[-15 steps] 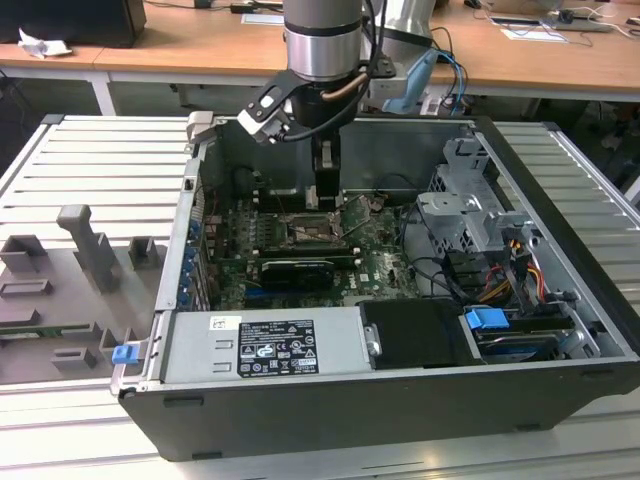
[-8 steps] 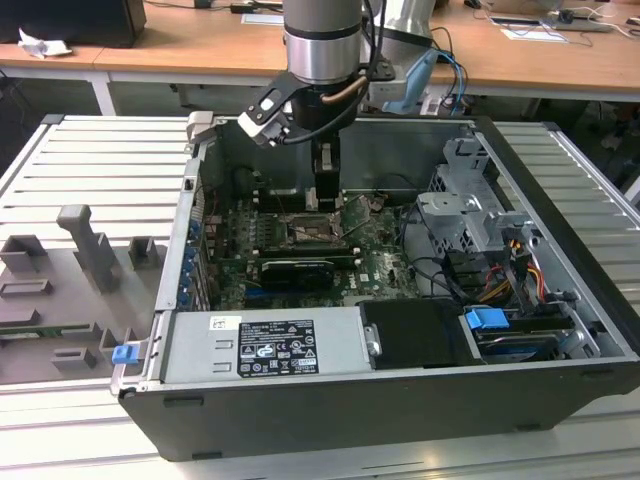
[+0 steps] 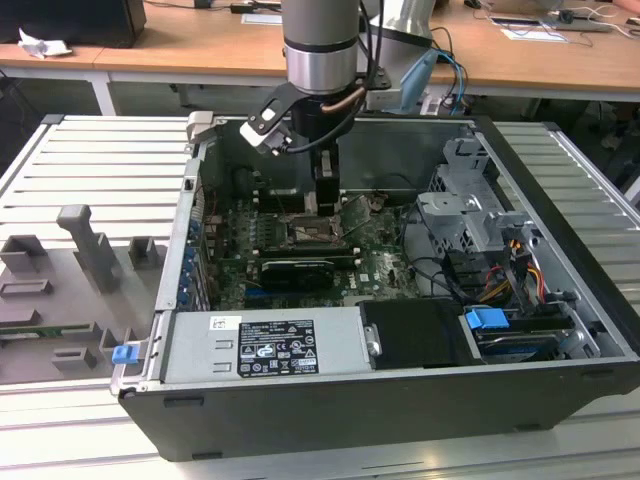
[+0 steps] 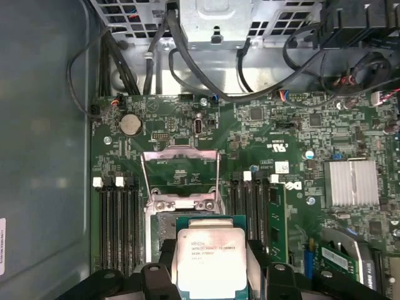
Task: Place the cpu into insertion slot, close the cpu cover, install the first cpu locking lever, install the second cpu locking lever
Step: 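Place the cpu into insertion slot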
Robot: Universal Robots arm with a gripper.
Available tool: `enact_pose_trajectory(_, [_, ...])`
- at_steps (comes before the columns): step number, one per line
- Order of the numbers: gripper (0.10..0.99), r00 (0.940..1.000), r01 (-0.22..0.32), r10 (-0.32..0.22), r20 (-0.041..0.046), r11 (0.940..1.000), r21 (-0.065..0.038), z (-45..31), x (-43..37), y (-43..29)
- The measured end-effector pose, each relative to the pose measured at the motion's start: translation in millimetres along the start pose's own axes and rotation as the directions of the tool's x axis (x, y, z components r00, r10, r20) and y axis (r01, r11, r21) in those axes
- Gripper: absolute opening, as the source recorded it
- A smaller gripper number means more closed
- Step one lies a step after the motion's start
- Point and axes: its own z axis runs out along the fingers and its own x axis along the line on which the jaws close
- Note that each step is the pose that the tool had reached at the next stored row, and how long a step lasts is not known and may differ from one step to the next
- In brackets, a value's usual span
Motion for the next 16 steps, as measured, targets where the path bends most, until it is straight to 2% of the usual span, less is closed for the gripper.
enact_pose_trajectory(6, [0.529, 0.9999, 0.017, -0.017, -0.0014, 0.9999, 0.0, 12.8, 2.0, -4.1])
enact_pose_trajectory(7, [0.529, 0.9998, 0.018, -0.018, -0.0017, 0.9998, 0.0, 16.6, 2.3, -6.1])
enact_pose_trajectory(8, [0.529, 0.999, 0.044, -0.044, -0.0042, 0.999, 0.0, 24.6, 3.9, -7.4])
enact_pose_trajectory(9, [0.529, 0.9987, 0.05, -0.05, -0.0048, 0.9987, 0.0, 26.9, 4.9, -8.3])
enact_pose_trajectory(16, [0.529, 0.9986, 0.052, -0.052, -0.0051, 0.9987, 0.0, 34.6, 6.7, -14.4])
